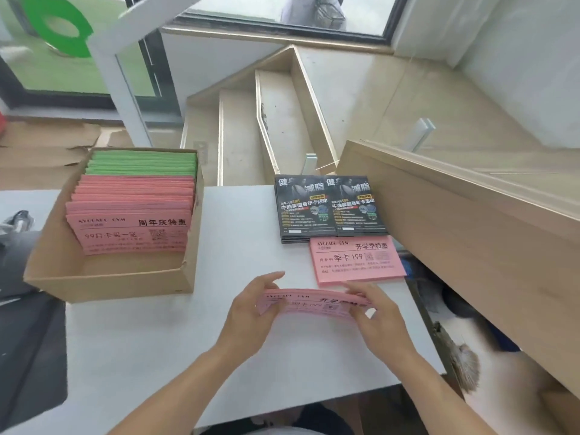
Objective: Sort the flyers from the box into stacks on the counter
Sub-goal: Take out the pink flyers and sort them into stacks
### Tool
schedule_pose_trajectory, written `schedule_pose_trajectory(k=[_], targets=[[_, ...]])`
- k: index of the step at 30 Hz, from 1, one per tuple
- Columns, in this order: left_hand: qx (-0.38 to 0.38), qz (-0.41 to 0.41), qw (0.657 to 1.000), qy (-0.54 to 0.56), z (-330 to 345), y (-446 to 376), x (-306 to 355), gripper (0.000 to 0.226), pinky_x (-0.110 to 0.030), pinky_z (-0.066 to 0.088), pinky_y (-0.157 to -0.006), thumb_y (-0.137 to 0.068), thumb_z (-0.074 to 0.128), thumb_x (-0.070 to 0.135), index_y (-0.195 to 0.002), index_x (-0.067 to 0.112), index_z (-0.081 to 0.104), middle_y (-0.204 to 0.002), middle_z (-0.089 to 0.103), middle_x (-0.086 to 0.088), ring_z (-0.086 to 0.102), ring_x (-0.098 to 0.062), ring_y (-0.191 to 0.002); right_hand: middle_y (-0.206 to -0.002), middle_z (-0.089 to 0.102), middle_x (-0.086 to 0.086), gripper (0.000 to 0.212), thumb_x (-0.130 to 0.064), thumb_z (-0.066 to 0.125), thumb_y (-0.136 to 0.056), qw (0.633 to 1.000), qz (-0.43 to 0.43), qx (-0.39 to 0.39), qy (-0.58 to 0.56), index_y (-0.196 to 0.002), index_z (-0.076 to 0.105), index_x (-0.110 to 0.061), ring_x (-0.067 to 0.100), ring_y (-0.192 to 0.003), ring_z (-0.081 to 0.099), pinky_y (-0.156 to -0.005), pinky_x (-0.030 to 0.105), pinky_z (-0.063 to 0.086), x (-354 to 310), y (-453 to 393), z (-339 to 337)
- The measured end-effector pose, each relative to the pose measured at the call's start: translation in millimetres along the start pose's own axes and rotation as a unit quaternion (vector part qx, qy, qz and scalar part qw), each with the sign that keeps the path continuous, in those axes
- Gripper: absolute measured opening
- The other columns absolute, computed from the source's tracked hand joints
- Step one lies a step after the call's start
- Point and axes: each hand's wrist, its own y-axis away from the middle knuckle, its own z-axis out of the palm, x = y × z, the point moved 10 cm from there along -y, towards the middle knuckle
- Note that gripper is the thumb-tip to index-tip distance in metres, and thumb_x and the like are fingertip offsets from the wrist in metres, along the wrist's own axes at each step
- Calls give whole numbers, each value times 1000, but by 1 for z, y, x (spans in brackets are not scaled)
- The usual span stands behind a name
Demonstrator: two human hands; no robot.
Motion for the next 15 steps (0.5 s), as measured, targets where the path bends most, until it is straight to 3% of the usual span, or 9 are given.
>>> schedule_pose_trajectory(k=[4,9,12,15], targets=[[22,-34,999,18,5,2,1,24,-7,43,-75,-93,70,4,-104,25,70,-94,70,19,64,-4,-92,-102,67,-22,33,-8,66,-96,1000,-5,-11,1,-108,71,-39,0,-103,60,-82,24,55,12,-1,3],[38,-43,998,15,8,-8,11,19,-10,43,-73,-93,71,7,-99,25,69,-92,71,19,64,-3,-90,-108,66,-23,37,-5,65,-96,1000,-11,-8,-11,-115,70,-36,-8,-107,55,-83,9,48,11,-13,-11],[41,-53,998,23,17,-7,8,18,-15,46,-74,-94,70,10,-99,27,69,-93,72,18,64,-5,-91,-109,65,-27,42,-5,66,-95,999,1,-40,-22,-116,67,-41,-9,-110,54,-83,6,46,19,-15,-12],[40,-62,996,43,27,-3,8,16,-10,45,-73,-97,65,8,-100,24,68,-93,72,16,65,-5,-91,-117,62,-30,48,-7,64,-97,996,28,-54,-58,-120,60,-49,-6,-117,53,-86,7,48,32,-14,-8]])
